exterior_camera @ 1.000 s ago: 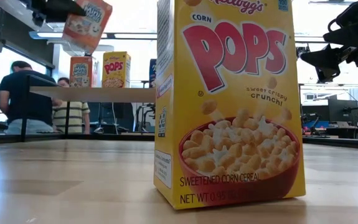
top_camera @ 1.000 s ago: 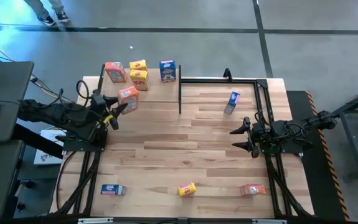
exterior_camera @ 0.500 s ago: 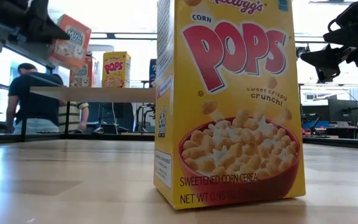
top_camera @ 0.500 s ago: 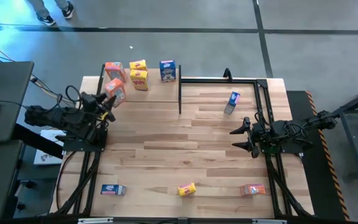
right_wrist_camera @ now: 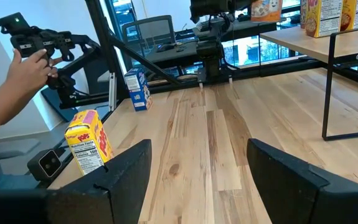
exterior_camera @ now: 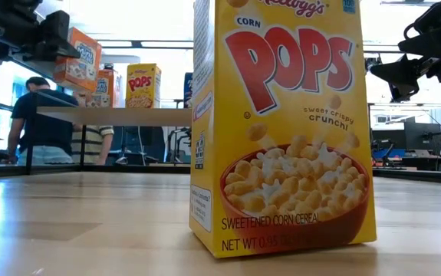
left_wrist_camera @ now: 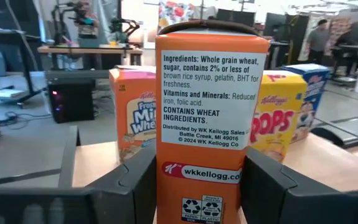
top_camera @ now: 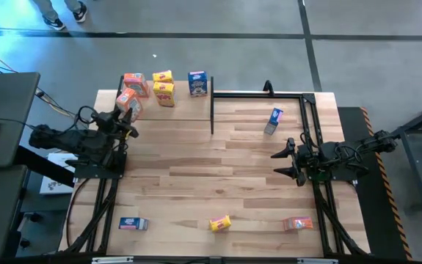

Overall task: Stack cereal on shelf
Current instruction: Put the top orange cereal box on the shelf aligned with the other orange cereal box

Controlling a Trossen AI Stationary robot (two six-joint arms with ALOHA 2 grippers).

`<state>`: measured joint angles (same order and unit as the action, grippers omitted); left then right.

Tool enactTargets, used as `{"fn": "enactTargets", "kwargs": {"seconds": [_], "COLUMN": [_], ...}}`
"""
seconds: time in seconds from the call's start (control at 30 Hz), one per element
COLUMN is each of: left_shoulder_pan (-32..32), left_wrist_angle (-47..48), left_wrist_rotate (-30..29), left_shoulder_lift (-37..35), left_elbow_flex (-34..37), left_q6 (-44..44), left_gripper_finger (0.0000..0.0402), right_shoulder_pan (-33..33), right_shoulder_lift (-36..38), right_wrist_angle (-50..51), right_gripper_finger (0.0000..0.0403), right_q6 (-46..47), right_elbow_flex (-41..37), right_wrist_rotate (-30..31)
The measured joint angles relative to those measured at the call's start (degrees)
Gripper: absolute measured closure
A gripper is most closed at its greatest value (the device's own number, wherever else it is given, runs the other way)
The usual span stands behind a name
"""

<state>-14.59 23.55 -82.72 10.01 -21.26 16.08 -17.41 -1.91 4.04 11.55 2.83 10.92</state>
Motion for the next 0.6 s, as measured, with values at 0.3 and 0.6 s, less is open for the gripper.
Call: {"fn": "enactTargets", "kwargs": {"seconds": [0.3,0.6], "left_shoulder_pan": [5.9,10.8], "left_wrist_angle": [-1.0,-1.0], "left_wrist_rotate": [0.1,0.3], "left_shoulder_lift": [9.0,18.1], "left_elbow_flex": [0.0,0.0], "left_q6": [5.0,14.0], "left_gripper_finger": [0.0234,0.0234], "right_shoulder_pan": [0.0,0.0], "right_shoulder_lift": [0.0,0.0], "right_wrist_angle": [0.0,0.0], "right_gripper_finger": [0.0146,0.0146], "right_q6": [0.0,0.0], "right_elbow_flex": [0.0,0.0], "right_wrist_rotate": [0.0,0.0]}}
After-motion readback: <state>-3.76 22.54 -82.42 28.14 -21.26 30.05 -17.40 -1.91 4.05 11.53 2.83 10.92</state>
